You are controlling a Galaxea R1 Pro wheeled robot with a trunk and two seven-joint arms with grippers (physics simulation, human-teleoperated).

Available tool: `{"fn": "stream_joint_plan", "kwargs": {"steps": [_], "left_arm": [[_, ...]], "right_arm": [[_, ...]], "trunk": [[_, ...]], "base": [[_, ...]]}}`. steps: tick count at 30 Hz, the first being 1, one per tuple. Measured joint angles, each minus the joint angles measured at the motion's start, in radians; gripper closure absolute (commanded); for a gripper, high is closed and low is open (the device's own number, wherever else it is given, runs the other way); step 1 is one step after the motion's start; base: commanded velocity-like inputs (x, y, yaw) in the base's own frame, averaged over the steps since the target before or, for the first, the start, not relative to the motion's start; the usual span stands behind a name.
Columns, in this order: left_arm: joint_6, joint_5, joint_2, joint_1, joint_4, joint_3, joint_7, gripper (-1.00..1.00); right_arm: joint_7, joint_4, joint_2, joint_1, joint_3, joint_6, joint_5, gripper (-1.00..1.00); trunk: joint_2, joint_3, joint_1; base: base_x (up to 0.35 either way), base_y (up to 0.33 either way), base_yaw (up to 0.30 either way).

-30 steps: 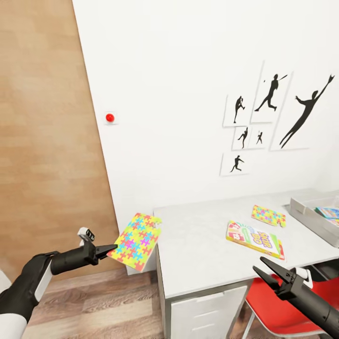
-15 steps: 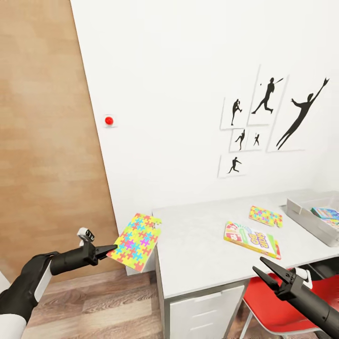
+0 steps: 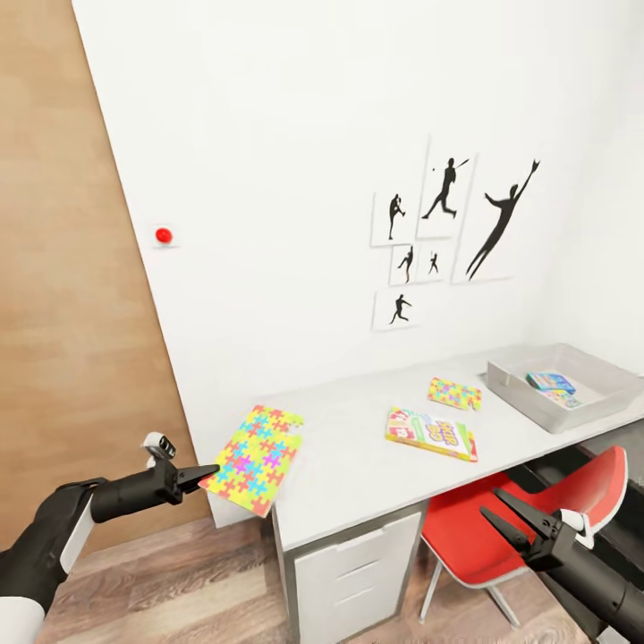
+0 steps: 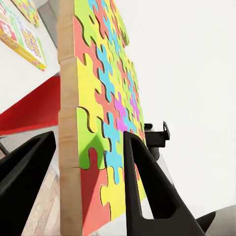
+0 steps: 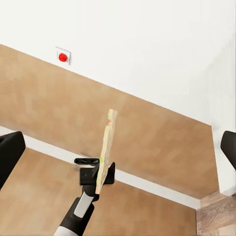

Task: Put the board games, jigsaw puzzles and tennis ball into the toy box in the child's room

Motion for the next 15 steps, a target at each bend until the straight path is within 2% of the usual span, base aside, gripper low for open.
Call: {"fn": "stream_joint_plan", "kwargs": {"steps": [7,15], "left_arm": [[0.0,0.0,0.0,0.0,0.0,0.001,0.0,1.0],[0.0,0.002,0.0,0.0,0.0,0.001,0.0,1.0]], "right_arm": [[0.0,0.0,0.0,0.0,0.0,0.0,0.0,-1.0],[0.0,0.0,0.001,0.0,0.001,0.0,0.0,-1.0]], "trunk": [[0.049,0.025,-0.027],[0.105,0.05,-0.058]], "base": [[-0.008,0.0,-0.258],[0.0,0.0,-0.054]]}}
